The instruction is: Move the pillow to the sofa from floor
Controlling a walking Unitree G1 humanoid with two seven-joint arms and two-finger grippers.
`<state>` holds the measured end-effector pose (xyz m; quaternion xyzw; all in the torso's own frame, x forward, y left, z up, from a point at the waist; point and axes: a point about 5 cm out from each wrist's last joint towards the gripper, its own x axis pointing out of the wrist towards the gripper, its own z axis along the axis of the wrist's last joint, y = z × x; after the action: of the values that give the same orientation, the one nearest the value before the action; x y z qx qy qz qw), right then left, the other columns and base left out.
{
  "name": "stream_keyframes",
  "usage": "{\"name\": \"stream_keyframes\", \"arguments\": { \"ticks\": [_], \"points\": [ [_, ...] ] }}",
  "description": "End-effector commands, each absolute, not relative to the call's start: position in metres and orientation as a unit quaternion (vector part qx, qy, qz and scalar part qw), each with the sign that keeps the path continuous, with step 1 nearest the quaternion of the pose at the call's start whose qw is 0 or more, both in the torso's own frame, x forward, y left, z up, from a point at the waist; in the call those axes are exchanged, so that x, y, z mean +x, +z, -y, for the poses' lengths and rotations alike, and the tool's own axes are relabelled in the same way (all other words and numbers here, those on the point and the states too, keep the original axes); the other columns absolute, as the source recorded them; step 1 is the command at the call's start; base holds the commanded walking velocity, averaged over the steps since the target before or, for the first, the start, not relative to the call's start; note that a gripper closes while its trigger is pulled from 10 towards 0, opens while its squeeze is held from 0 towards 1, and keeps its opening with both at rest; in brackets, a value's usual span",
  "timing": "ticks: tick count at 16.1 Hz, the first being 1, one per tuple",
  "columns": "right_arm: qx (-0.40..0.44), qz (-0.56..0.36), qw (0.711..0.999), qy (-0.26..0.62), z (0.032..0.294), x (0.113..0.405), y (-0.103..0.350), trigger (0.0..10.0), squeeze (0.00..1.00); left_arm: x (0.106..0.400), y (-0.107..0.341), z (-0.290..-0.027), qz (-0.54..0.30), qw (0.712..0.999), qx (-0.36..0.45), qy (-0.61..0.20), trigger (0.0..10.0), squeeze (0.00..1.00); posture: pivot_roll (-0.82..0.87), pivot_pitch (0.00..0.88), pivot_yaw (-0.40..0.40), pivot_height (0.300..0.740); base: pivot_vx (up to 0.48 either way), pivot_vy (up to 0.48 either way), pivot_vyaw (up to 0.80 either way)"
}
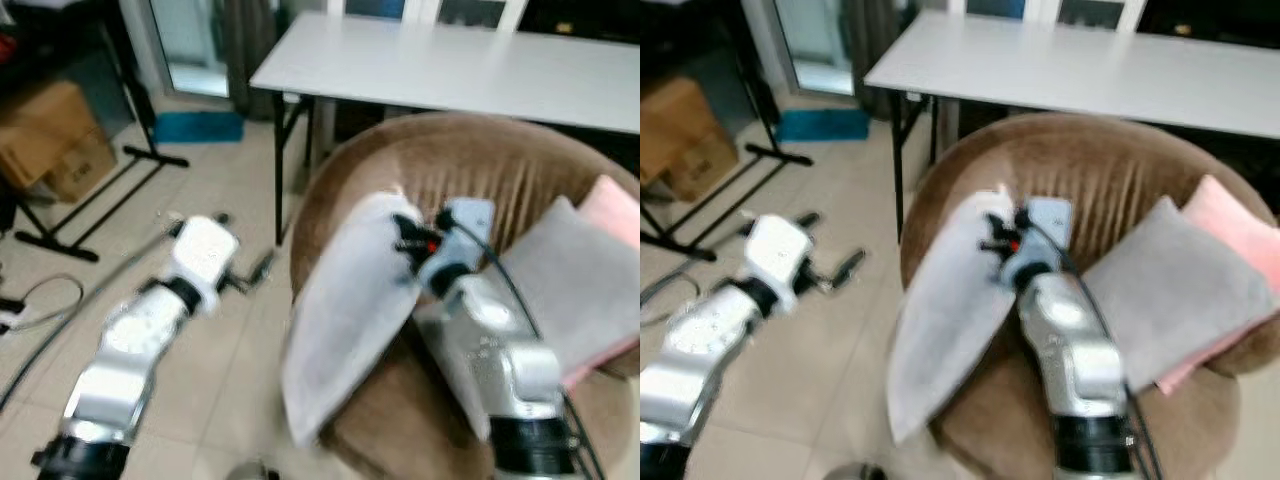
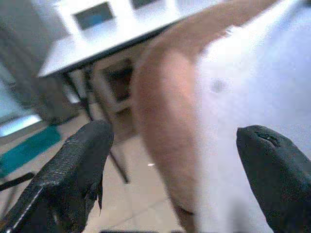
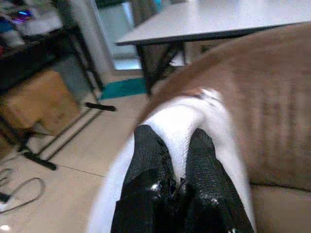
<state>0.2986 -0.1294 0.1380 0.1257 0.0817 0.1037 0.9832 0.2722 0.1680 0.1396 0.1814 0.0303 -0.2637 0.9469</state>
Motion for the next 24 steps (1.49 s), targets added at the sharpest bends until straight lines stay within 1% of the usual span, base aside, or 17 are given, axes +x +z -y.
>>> {"name": "stream_keyframes", "arguments": {
  "ticks": [1,4,6,8,9,10,12,15,16,17,19,21,23,24],
  "points": [
    [0.123,-0.032,0.985,0.114,0.125,0.308,0.159,10.0,0.00,0.271,0.144,-0.173,-0.030,0.942,0.187,-0.278,10.0,0.00,-0.03,0.000,-0.036,0.740,0.000,0.000,0.00],
    [0.130,-0.006,0.984,0.122,0.122,0.321,0.170,10.0,0.00,0.270,0.147,-0.174,-0.032,0.932,0.181,-0.314,10.0,0.00,-0.03,0.000,-0.034,0.740,0.000,0.000,0.00],
    [0.124,0.005,0.986,0.109,0.130,0.331,0.172,10.0,0.00,0.268,0.147,-0.173,-0.044,0.917,0.185,-0.352,10.0,0.00,-0.02,0.000,-0.041,0.740,0.000,0.000,0.00],
    [0.130,-0.028,0.988,0.072,0.147,0.340,0.152,10.0,0.00,0.264,0.145,-0.173,-0.067,0.902,0.186,-0.385,10.0,0.00,-0.01,0.000,-0.041,0.740,0.000,0.000,0.00],
    [0.130,-0.028,0.988,0.072,0.147,0.340,0.152,10.0,0.00,0.264,0.145,-0.173,-0.067,0.902,0.186,-0.385,10.0,0.00,-0.01,0.000,-0.041,0.740,0.000,0.000,0.00],
    [0.132,-0.071,0.988,0.032,0.164,0.344,0.124,10.0,0.00,0.261,0.142,-0.172,-0.076,0.895,0.181,-0.400,10.0,0.00,-0.02,0.000,-0.037,0.740,0.000,0.000,0.00],
    [0.123,-0.108,0.987,-0.009,0.185,0.343,0.097,10.0,0.00,0.261,0.141,-0.171,-0.081,0.891,0.177,-0.411,10.0,0.00,-0.02,0.000,-0.036,0.740,0.000,0.000,0.00],
    [0.128,-0.118,0.984,-0.041,0.213,0.341,0.086,10.0,0.00,0.259,0.142,-0.172,-0.088,0.884,0.173,-0.426,10.0,0.00,-0.02,0.000,-0.032,0.740,0.000,0.000,0.00],
    [0.121,-0.120,0.984,-0.048,0.218,0.340,0.085,10.0,0.87,0.258,0.142,-0.172,-0.090,0.883,0.172,-0.428,10.0,0.00,-0.02,0.000,-0.032,0.740,0.000,0.000,0.00],
    [0.106,-0.122,0.985,-0.060,0.225,0.339,0.084,10.0,1.00,0.258,0.141,-0.172,-0.091,0.882,0.171,-0.430,10.0,0.00,-0.02,0.000,-0.028,0.740,0.000,0.000,0.00],
    [0.067,-0.120,0.988,-0.077,0.236,0.337,0.082,10.0,1.00,0.258,0.141,-0.171,-0.092,0.881,0.170,-0.432,10.0,0.00,-0.03,0.000,-0.020,0.740,0.000,0.000,0.00],
    [0.035,-0.098,0.992,-0.070,0.248,0.336,0.085,10.0,1.00,0.259,0.140,-0.171,-0.091,0.880,0.169,-0.435,10.0,0.00,-0.04,0.000,-0.011,0.740,0.000,0.000,0.00],
    [0.024,-0.081,0.992,-0.095,0.265,0.332,0.093,10.0,1.00,0.258,0.140,-0.171,-0.089,0.884,0.162,-0.429,10.0,0.00,-0.04,0.000,-0.007,0.740,0.000,0.000,0.00],
    [0.023,-0.071,0.992,-0.104,0.269,0.330,0.096,10.0,1.00,0.258,0.140,-0.171,-0.085,0.889,0.156,-0.421,10.0,0.00,-0.04,0.000,-0.006,0.740,0.000,0.000,0.00]
  ]
}}
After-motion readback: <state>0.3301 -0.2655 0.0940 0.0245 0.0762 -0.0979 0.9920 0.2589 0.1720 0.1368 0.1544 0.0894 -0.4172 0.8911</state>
